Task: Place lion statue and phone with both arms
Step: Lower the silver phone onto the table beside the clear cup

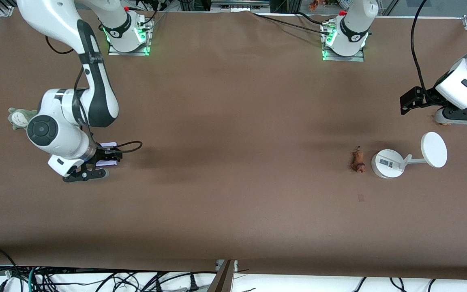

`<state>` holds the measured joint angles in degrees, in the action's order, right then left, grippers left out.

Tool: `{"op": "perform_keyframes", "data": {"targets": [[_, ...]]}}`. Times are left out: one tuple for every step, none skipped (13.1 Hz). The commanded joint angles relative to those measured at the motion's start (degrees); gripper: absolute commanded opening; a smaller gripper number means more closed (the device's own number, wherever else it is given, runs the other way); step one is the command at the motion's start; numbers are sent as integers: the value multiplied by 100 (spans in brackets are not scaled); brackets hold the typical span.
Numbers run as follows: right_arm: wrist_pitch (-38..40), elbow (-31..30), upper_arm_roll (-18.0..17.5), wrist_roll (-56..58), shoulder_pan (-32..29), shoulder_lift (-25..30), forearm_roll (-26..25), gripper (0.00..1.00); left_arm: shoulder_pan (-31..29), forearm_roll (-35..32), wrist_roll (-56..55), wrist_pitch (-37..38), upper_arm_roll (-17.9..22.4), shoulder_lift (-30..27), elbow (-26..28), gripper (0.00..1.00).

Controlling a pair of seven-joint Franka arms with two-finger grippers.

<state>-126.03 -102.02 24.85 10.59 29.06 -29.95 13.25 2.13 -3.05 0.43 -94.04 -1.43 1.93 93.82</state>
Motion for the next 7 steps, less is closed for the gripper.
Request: {"op": "perform_keyframes", "data": {"targets": [[-413,-63,-6,496,-119,-265,380,7,50,120,-51,70,56,-141,110,100],[-536,-72,-15,592,-155,-370,406,7,50,120,-60,79,55,-141,110,100],[-659,-116,-24,689,-164,-441,467,7,50,120,-60,96,55,-141,110,100],[-852,-186,-24,768,-164,-520,511,7,50,120,-60,105,55,-141,110,100],[-1071,-256,-33,830,-172,-590,538,7,50,120,-60,105,55,-141,102,100],[-1239,-318,-41,892,-172,-661,625,7,50,120,-60,105,55,-141,101,100],[-1345,-336,-50,944,-172,-722,713,7,59,120,-60,105,55,-141,101,100]]}}
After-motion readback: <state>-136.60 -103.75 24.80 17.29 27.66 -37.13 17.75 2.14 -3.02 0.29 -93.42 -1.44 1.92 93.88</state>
